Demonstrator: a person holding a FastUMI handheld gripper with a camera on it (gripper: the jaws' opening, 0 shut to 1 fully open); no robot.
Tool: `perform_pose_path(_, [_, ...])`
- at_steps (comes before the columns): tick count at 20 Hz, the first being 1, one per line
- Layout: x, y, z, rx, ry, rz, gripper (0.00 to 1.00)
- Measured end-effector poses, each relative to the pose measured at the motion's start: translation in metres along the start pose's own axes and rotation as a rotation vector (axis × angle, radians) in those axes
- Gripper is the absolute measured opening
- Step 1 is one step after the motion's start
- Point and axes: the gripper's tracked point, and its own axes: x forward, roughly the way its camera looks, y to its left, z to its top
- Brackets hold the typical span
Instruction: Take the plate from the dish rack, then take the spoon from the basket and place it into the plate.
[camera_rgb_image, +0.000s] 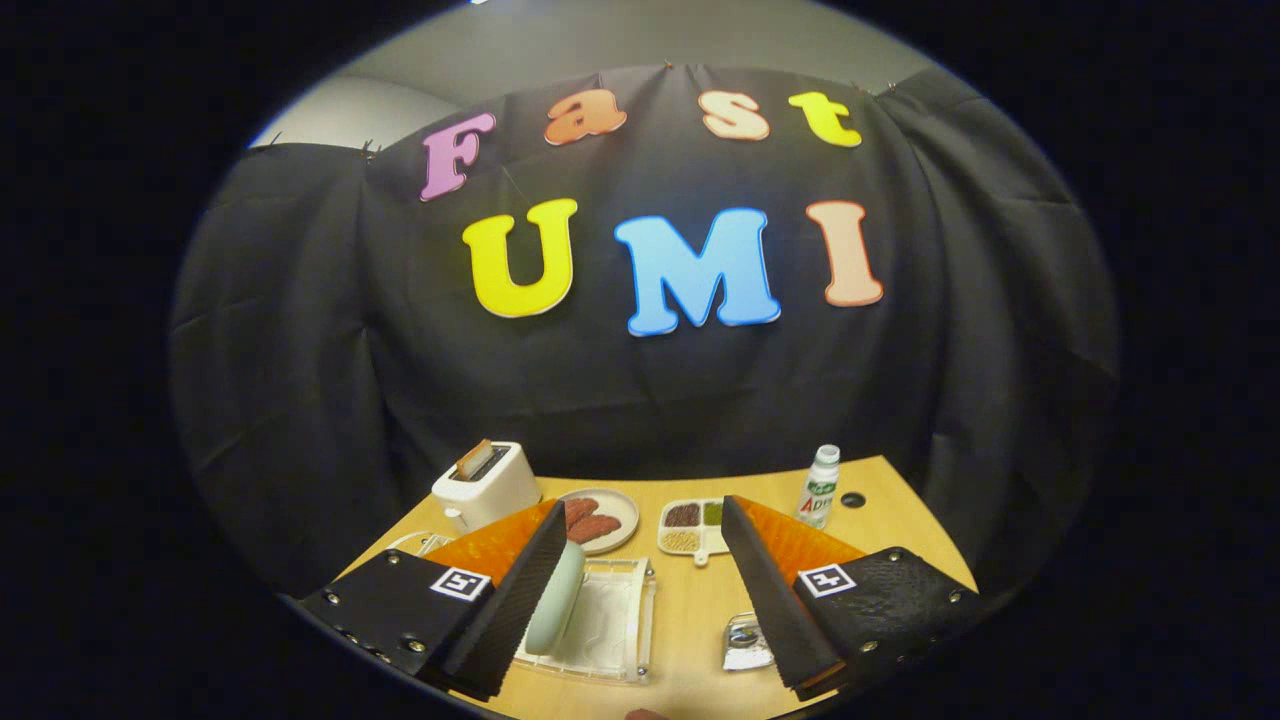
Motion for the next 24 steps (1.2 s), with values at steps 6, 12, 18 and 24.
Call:
perform_pose_path(6, [0.038,0.055,-0.056,-0.034,0.273,0.066,0.96])
perform_pose_path(12, [0.070,0.068,-0.095,-0.055,0.447,0.002,0.87])
perform_pose_path(18, [0.092,0.058,-0.118,-0.073,0.595,-0.115,0.80])
perform_pose_path(24, [0.107,0.044,-0.142,-0.124,0.732,-0.263,0.20])
